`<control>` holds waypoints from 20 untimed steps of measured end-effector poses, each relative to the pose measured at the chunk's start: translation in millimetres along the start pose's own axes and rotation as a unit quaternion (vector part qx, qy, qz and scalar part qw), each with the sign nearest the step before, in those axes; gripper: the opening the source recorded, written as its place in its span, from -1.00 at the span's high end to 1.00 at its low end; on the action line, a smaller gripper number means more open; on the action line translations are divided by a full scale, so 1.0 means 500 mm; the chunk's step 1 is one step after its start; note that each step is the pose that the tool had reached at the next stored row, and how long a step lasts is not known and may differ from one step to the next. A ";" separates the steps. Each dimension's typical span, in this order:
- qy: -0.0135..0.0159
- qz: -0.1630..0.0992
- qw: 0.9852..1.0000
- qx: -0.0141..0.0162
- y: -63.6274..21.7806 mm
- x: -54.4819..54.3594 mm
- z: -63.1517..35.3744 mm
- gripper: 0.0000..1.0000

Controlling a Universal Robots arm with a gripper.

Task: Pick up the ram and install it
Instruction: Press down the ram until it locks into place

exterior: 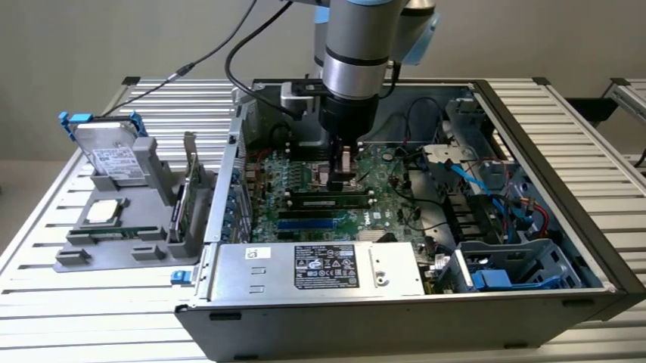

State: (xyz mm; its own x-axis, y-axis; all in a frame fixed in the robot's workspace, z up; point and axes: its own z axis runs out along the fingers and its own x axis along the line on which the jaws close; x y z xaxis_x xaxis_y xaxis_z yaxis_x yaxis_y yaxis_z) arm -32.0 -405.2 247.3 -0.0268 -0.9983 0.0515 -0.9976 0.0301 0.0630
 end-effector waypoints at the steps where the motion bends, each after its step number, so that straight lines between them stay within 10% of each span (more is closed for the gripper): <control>1: 0.000 0.007 1.000 0.000 0.000 0.000 0.000 0.80; 11: -0.005 0.080 0.997 0.000 0.000 0.000 0.000 0.80; 20: -0.009 0.153 0.988 -0.003 0.000 0.000 0.001 0.80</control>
State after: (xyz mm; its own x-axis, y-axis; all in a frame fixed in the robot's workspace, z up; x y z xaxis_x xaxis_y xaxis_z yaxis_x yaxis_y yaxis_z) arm -32.0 -405.1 247.0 -0.3276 -0.9435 0.0508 -0.9424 0.3301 0.0539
